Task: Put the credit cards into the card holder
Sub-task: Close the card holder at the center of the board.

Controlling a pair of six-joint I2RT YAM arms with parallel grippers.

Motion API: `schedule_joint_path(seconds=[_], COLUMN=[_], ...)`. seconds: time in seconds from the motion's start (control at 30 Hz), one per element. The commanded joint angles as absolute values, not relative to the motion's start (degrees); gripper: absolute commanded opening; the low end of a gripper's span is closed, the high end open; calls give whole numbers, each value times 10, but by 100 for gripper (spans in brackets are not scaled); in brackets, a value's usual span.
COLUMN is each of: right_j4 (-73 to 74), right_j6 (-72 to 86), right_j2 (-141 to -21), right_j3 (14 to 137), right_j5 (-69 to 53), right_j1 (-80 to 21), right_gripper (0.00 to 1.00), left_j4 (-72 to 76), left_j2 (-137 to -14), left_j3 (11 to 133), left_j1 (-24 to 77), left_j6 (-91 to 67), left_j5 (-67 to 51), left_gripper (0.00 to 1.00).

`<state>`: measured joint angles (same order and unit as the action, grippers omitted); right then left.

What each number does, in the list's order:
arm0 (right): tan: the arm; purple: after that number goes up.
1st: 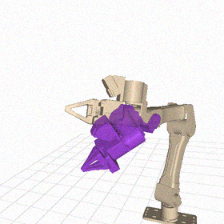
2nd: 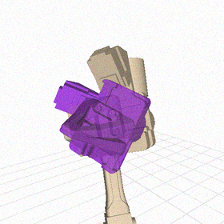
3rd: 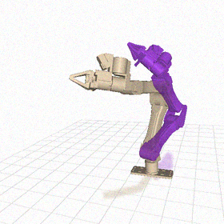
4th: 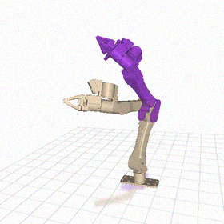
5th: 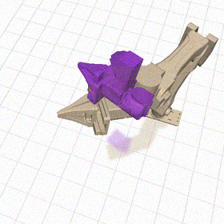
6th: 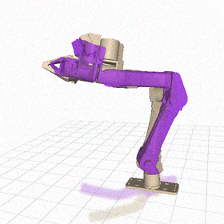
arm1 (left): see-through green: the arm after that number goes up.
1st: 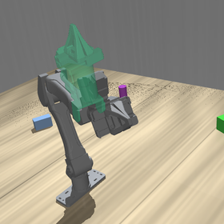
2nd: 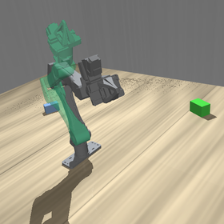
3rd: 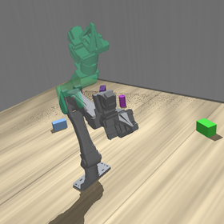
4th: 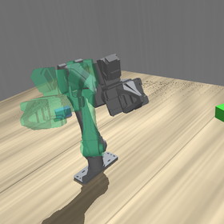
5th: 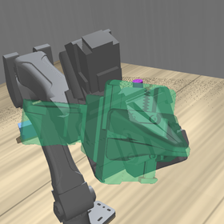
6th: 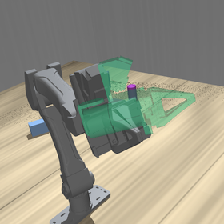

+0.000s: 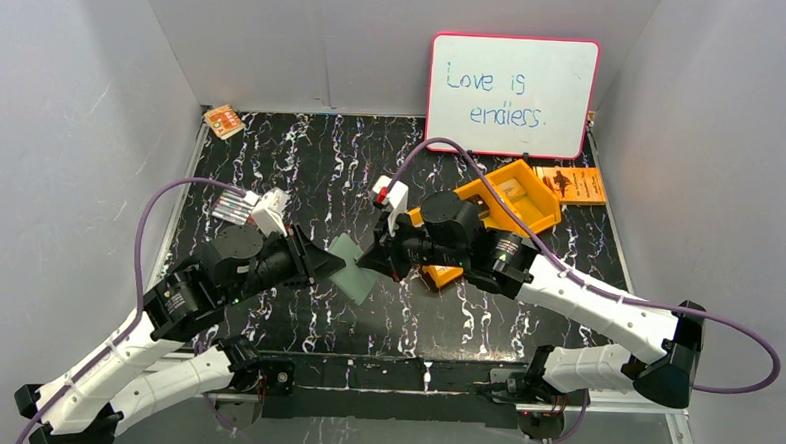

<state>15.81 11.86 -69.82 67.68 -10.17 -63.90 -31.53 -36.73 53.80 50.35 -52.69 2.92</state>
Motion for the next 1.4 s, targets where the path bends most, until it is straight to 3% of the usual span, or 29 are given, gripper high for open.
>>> schedule_joint_path(seconds=[0.0, 1.37], right_j4=[138, 118], right_j6=[125, 141], right_j2=[-708, -743], right_j3=[672, 663], right_j5=[-110, -134], right_j1=[-647, -647], right_gripper=[0, 0], left_j4=[-228, -158], left_j2=[-351, -341], left_j3=[548, 547], left_j1=[504, 504], left_j6=[-531, -532], left_j5=[-19, -68], left_gripper=[0, 0])
